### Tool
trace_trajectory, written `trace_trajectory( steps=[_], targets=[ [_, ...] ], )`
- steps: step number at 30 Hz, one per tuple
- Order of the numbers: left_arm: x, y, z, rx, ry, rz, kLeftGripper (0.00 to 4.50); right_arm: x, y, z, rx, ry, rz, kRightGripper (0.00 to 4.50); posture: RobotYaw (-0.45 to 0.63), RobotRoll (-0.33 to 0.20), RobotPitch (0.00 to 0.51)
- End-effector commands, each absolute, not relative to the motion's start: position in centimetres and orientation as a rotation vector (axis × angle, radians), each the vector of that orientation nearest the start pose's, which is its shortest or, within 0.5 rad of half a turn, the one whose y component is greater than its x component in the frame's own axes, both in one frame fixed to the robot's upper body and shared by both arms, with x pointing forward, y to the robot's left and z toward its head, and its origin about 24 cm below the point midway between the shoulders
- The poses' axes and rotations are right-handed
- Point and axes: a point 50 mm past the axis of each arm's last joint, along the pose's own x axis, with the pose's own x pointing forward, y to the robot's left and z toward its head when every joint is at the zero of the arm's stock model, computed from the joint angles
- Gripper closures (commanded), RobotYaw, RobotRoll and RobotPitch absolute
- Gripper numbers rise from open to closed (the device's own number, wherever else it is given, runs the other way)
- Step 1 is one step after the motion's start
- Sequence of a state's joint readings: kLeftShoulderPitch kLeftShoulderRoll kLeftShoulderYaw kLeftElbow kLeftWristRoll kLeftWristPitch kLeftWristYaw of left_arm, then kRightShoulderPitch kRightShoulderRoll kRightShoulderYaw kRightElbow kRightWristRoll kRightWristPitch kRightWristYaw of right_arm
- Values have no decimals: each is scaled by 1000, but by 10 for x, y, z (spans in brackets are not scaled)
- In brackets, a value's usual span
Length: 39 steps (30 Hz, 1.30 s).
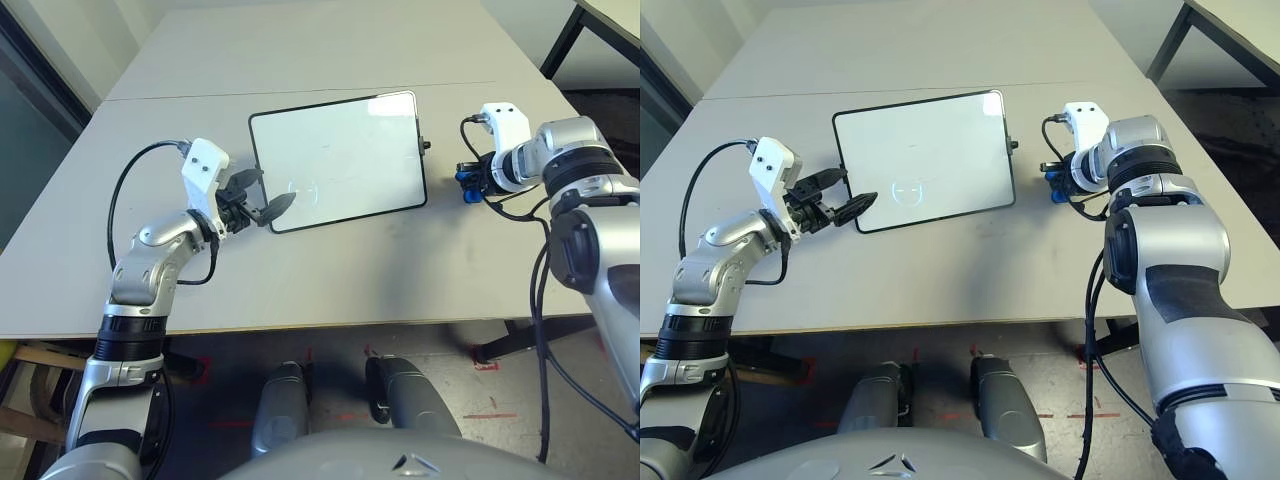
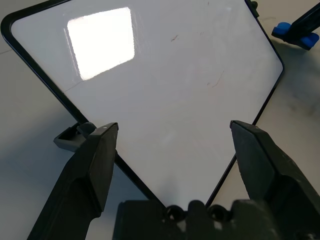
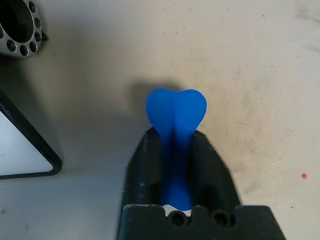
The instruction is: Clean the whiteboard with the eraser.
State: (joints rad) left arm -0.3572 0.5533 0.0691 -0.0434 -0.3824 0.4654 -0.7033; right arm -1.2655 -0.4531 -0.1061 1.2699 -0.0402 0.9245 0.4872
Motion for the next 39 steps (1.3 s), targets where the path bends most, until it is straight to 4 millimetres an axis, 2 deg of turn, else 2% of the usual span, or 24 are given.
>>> trace_trajectory(
  steps=[1,7,10,13,17,22,25,27,31,36,39],
  targets=[
    [298,212,146,156,90,-676,0,385,-224,137,97,893,157,2314,8,0,95],
    [296,221,154,137,62,-640,0,390,-230,144,95,781,177,44,2,0,85],
    [296,229,164,111,22,-600,0,398,-233,154,11,621,225,15,-8,0,79],
    [298,248,174,78,-23,-494,0,402,-239,163,-54,405,244,15,-10,0,80],
    [299,275,183,53,-57,-338,0,399,-249,169,-27,199,229,15,-13,0,89],
    [302,305,188,24,-71,-167,0,388,-270,163,92,60,149,15,-28,0,101],
    [304,320,186,4,-70,-96,0,379,-282,153,80,10,110,15,-34,0,103],
    [303,334,182,-15,-65,-30,0,366,-291,139,7,-32,88,15,-36,0,100],
    [303,346,175,-22,-53,14,0,355,-298,123,-28,-36,60,15,-40,0,94],
    [304,357,170,-27,-42,48,0,348,-304,113,-9,-40,27,15,-55,0,86],
    [307,359,169,-28,-39,56,0,347,-304,114,-5,-49,27,15,-66,0,82]
  ],
)
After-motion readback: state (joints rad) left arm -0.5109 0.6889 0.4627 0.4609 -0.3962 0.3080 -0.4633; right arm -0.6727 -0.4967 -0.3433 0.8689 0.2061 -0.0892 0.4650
